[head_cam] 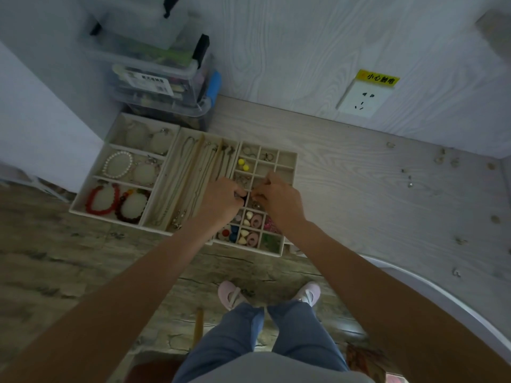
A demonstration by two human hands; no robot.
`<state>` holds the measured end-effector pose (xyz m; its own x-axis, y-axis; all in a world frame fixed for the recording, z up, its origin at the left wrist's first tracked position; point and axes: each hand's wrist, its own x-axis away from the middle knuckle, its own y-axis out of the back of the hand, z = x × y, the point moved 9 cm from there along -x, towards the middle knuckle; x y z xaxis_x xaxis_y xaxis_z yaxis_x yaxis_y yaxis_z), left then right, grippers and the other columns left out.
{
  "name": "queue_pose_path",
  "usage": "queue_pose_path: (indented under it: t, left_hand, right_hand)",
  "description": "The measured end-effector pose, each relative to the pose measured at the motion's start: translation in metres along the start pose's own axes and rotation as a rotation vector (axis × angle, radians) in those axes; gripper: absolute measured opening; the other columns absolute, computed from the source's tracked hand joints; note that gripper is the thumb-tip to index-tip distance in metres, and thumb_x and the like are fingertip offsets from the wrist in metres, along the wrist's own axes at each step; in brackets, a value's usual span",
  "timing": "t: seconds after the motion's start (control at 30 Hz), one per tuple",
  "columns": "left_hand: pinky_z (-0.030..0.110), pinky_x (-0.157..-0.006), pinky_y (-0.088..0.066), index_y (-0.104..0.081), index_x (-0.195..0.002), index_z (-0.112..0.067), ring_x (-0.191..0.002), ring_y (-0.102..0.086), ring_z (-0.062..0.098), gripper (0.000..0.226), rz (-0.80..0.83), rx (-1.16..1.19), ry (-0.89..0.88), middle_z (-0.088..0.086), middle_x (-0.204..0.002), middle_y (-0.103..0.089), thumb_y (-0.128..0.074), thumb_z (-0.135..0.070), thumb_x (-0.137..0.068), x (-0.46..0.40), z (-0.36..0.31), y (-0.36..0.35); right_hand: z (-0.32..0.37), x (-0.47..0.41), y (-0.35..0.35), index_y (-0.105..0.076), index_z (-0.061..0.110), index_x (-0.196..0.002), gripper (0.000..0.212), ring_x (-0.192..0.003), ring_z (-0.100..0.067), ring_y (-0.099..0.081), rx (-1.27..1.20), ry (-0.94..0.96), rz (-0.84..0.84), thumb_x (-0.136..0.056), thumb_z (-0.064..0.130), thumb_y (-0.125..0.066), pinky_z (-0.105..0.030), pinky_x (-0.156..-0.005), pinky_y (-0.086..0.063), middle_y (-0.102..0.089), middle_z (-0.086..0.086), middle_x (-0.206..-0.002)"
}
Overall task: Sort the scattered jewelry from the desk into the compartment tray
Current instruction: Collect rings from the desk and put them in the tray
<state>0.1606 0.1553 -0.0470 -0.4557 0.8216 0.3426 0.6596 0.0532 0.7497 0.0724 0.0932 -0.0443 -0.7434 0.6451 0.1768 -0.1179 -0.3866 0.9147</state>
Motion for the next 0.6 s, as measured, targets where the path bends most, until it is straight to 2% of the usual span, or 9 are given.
queue_pose_path:
  t: [0.1, 0.13, 0.2, 0.23, 0.33, 0.4, 0.43, 0.5, 0.6]
  left_hand:
    - [0.002, -0.063, -0.041, -0.066, -0.113, -0.009, -0.090, -0.063, 0.014, 0.024, -0.002, 0.003, -0.024, 0.006, -0.122, -0.062, -0.056, -0.012, -0.092, 0.001, -0.002, 0.000]
    - [0.001, -0.065, -0.040, -0.066, -0.114, -0.009, -0.090, -0.063, 0.012, 0.024, -0.005, 0.001, -0.032, 0.006, -0.123, -0.062, -0.055, -0.011, -0.092, 0.002, -0.002, 0.000]
    - [0.008, -0.076, -0.041, -0.066, -0.114, -0.010, -0.099, -0.062, 0.013, 0.025, -0.012, -0.013, -0.054, 0.005, -0.122, -0.063, -0.055, -0.009, -0.092, 0.004, -0.004, 0.001]
    - [0.009, -0.075, -0.041, -0.065, -0.115, -0.011, -0.096, -0.062, 0.012, 0.025, -0.013, -0.014, -0.066, 0.005, -0.121, -0.063, -0.055, -0.008, -0.092, 0.005, -0.005, 0.002]
    - [0.006, -0.055, -0.042, -0.065, -0.116, -0.013, -0.065, -0.050, 0.003, 0.026, -0.014, -0.050, -0.103, 0.004, -0.121, -0.061, -0.052, -0.008, -0.093, 0.008, -0.008, 0.001]
    - [0.008, -0.051, -0.039, -0.065, -0.116, -0.015, -0.060, -0.048, 0.003, 0.027, -0.023, -0.102, -0.123, 0.005, -0.123, -0.058, -0.051, -0.010, -0.094, 0.009, -0.011, 0.002]
    - [0.008, -0.055, -0.038, -0.065, -0.116, -0.016, -0.064, -0.052, 0.005, 0.027, -0.026, -0.125, -0.138, 0.006, -0.124, -0.057, -0.050, -0.010, -0.095, 0.010, -0.014, 0.002]
    - [0.012, -0.068, -0.038, -0.065, -0.117, -0.017, -0.085, -0.060, 0.016, 0.028, -0.020, -0.173, -0.176, 0.008, -0.123, -0.056, -0.050, -0.009, -0.094, 0.011, -0.018, 0.000]
    - [0.024, -0.084, -0.048, -0.066, -0.117, -0.020, -0.102, -0.058, 0.019, 0.030, 0.000, -0.260, -0.238, 0.005, -0.121, -0.056, -0.052, -0.008, -0.093, 0.013, -0.022, -0.006]
  right_hand:
    - [-0.008, 0.005, 0.008, -0.069, 0.021, -0.112, 0.023, -0.090, -0.018, -0.057, -0.145, -0.060, -0.042, -0.092, 0.022, -0.057, -0.029, -0.070, -0.043, -0.053, 0.000, -0.103]
    - [-0.014, 0.007, 0.012, -0.069, 0.022, -0.112, 0.023, -0.089, -0.016, -0.056, -0.179, -0.099, -0.056, -0.093, 0.022, -0.056, -0.028, -0.069, -0.042, -0.052, 0.002, -0.101]
    - [-0.026, 0.009, 0.018, -0.070, 0.023, -0.108, 0.021, -0.090, -0.014, -0.056, -0.211, -0.163, -0.090, -0.092, 0.024, -0.056, -0.026, -0.069, -0.040, -0.052, 0.004, -0.102]
    - [-0.030, 0.010, 0.021, -0.071, 0.022, -0.105, 0.019, -0.091, -0.015, -0.057, -0.203, -0.176, -0.097, -0.092, 0.024, -0.057, -0.026, -0.069, -0.040, -0.054, 0.004, -0.105]
    - [-0.026, 0.009, 0.021, -0.071, 0.023, -0.105, 0.019, -0.092, -0.018, -0.059, -0.098, -0.125, -0.043, -0.092, 0.024, -0.058, -0.027, -0.069, -0.043, -0.055, 0.001, -0.107]
    - [-0.015, 0.008, 0.018, -0.069, 0.024, -0.110, 0.022, -0.091, -0.020, -0.058, -0.026, -0.054, 0.008, -0.092, 0.026, -0.056, -0.027, -0.068, -0.042, -0.055, -0.002, -0.106]
    - [-0.009, 0.007, 0.016, -0.068, 0.024, -0.112, 0.023, -0.091, -0.021, -0.058, 0.003, -0.017, 0.024, -0.093, 0.026, -0.055, -0.028, -0.068, -0.043, -0.054, -0.003, -0.105]
    - [0.000, 0.005, 0.011, -0.067, 0.024, -0.114, 0.025, -0.091, -0.023, -0.058, 0.063, 0.039, 0.043, -0.094, 0.027, -0.051, -0.028, -0.065, -0.040, -0.052, -0.004, -0.104]
    - [0.006, 0.002, 0.005, -0.067, 0.022, -0.113, 0.025, -0.090, -0.024, -0.059, 0.160, 0.069, 0.048, -0.094, 0.022, -0.051, -0.028, -0.061, -0.035, -0.050, -0.004, -0.104]
